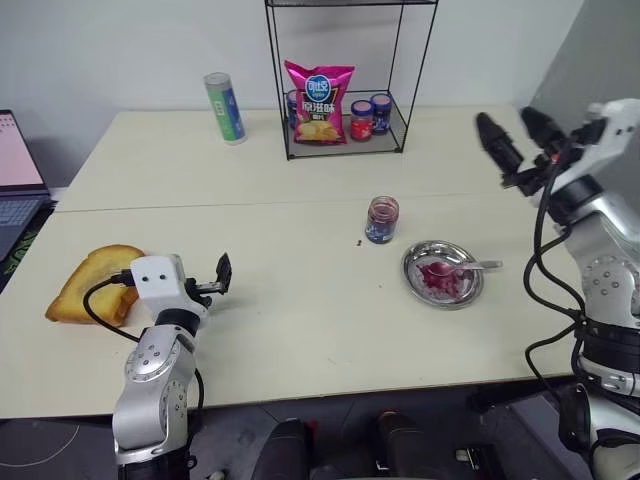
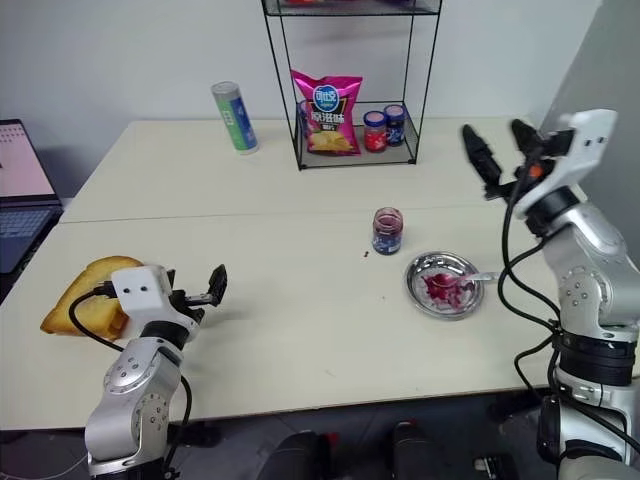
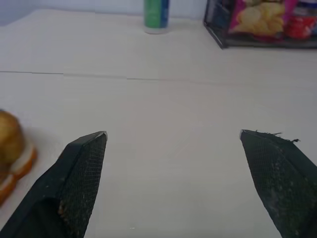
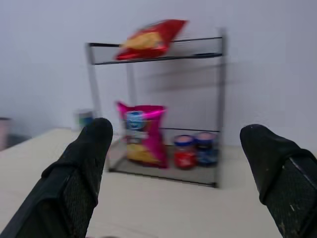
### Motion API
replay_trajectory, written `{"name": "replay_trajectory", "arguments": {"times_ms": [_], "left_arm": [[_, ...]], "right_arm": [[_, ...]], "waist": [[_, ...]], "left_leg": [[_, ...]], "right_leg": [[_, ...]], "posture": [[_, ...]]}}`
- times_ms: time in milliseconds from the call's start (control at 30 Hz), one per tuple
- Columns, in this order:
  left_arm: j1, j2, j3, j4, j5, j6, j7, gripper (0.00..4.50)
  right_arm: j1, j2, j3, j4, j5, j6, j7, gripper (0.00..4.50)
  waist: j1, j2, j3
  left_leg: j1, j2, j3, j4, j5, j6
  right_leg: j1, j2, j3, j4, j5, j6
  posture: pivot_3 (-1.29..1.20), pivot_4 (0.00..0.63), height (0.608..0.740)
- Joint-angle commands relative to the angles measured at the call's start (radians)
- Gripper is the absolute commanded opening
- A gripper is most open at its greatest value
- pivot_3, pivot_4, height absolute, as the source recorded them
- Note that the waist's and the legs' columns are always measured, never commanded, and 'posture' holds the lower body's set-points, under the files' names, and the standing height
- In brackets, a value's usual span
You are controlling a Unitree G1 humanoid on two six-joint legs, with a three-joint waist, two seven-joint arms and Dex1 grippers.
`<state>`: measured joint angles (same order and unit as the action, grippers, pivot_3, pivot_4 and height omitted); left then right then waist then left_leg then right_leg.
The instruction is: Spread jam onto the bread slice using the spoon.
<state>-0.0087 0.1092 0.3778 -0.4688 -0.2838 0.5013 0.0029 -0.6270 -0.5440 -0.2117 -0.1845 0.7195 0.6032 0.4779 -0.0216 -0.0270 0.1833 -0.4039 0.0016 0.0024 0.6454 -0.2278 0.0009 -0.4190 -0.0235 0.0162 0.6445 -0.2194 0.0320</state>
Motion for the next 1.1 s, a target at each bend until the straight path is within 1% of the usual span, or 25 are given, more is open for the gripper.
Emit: {"name": "replay_trajectory", "arguments": {"times_ms": [33, 133, 200, 333, 367, 400, 500, 700, 900, 1100], "left_arm": [[0.010, -0.086, 0.109, -0.156, -0.017, 0.085, 0.199, 4.50], [0.004, -0.117, 0.198, -0.217, -0.020, 0.125, 0.297, 4.50], [-0.005, -0.136, 0.256, -0.240, -0.053, 0.144, 0.344, 4.50], [-0.004, -0.165, 0.281, -0.258, -0.131, 0.181, 0.352, 4.50], [-0.004, -0.169, 0.280, -0.258, -0.153, 0.187, 0.346, 4.50], [-0.009, -0.193, 0.291, -0.251, -0.206, 0.187, 0.350, 4.50], [-0.008, -0.209, 0.308, -0.218, -0.295, 0.179, 0.349, 4.50], [-0.036, -0.178, 0.336, -0.128, -0.408, 0.148, 0.388, 4.50], [-0.047, -0.130, 0.356, -0.087, -0.446, 0.121, 0.431, 4.50], [-0.060, -0.095, 0.342, -0.026, -0.420, 0.107, 0.443, 4.50]], "right_arm": [[-0.048, 0.012, 0.143, -0.039, 0.068, 0.083, 0.194, 4.48], [-0.066, 0.052, 0.259, 0.005, 0.053, 0.080, 0.332, 4.48], [-0.070, 0.089, 0.305, 0.038, 0.035, 0.064, 0.376, 4.48], [-0.077, 0.160, 0.359, 0.127, -0.024, 0.016, 0.425, 4.48], [-0.080, 0.168, 0.364, 0.141, -0.032, 0.012, 0.436, 4.48], [-0.082, 0.175, 0.367, 0.149, -0.036, 0.012, 0.447, 4.48], [-0.083, 0.184, 0.375, 0.152, -0.052, 0.010, 0.466, 4.48], [-0.071, 0.191, 0.361, 0.139, -0.063, 0.028, 0.460, 4.48], [-0.061, 0.192, 0.347, 0.113, -0.055, 0.053, 0.448, 4.48], [-0.054, 0.213, 0.321, 0.101, -0.039, 0.088, 0.408, 4.48]], "waist": [[0.001, 0.000, 0.000], [-0.002, -0.001, 0.000], [-0.003, -0.002, 0.000], [0.001, -0.002, 0.000], [0.005, -0.003, 0.000], [0.007, -0.003, 0.000], [0.010, -0.004, -0.001], [0.014, -0.004, -0.001], [0.017, -0.005, -0.001], [0.017, -0.005, -0.001]], "left_leg": [[0.000, 0.000, 0.000, 0.000, 0.000, 0.000], [0.000, 0.000, 0.000, 0.001, 0.000, 0.000], [0.001, 0.000, 0.000, 0.001, 0.000, 0.000], [0.001, -0.002, 0.001, 0.001, 0.000, 0.000], [0.001, -0.002, 0.001, 0.001, 0.000, 0.000], [0.001, -0.003, 0.001, 0.001, 0.000, 0.000], [0.001, -0.004, 0.002, 0.002, 0.000, 0.000], [0.001, -0.004, 0.002, 0.001, 0.000, 0.000], [0.001, -0.004, 0.002, 0.001, 0.000, 0.000], [0.001, -0.004, 0.002, 0.001, 0.000, 0.000]], "right_leg": [[0.000, 0.000, 0.000, 0.000, 0.000, 0.000], [0.000, 0.002, 0.000, 0.000, 0.000, 0.000], [0.000, 0.003, 0.000, 0.001, 0.000, 0.000], [0.000, 0.003, -0.001, 0.001, 0.000, 0.000], [0.000, 0.003, -0.001, 0.001, 0.000, 0.000], [0.000, 0.002, -0.001, 0.001, 0.000, 0.000], [0.001, 0.001, -0.001, 0.000, 0.001, 0.000], [0.000, 0.001, -0.001, 0.001, 0.000, -0.001], [0.000, 0.001, -0.001, 0.000, 0.001, -0.002], [0.000, 0.001, -0.002, 0.000, 0.000, -0.001]], "posture": [[0.00, 0.150, 0.740], [0.00, 0.150, 0.740], [0.00, 0.150, 0.740], [0.00, 0.150, 0.740], [0.00, 0.150, 0.740], [0.00, 0.150, 0.740], [0.00, 0.150, 0.740], [0.00, 0.150, 0.740], [0.00, 0.150, 0.740], [0.00, 0.150, 0.740]]}}
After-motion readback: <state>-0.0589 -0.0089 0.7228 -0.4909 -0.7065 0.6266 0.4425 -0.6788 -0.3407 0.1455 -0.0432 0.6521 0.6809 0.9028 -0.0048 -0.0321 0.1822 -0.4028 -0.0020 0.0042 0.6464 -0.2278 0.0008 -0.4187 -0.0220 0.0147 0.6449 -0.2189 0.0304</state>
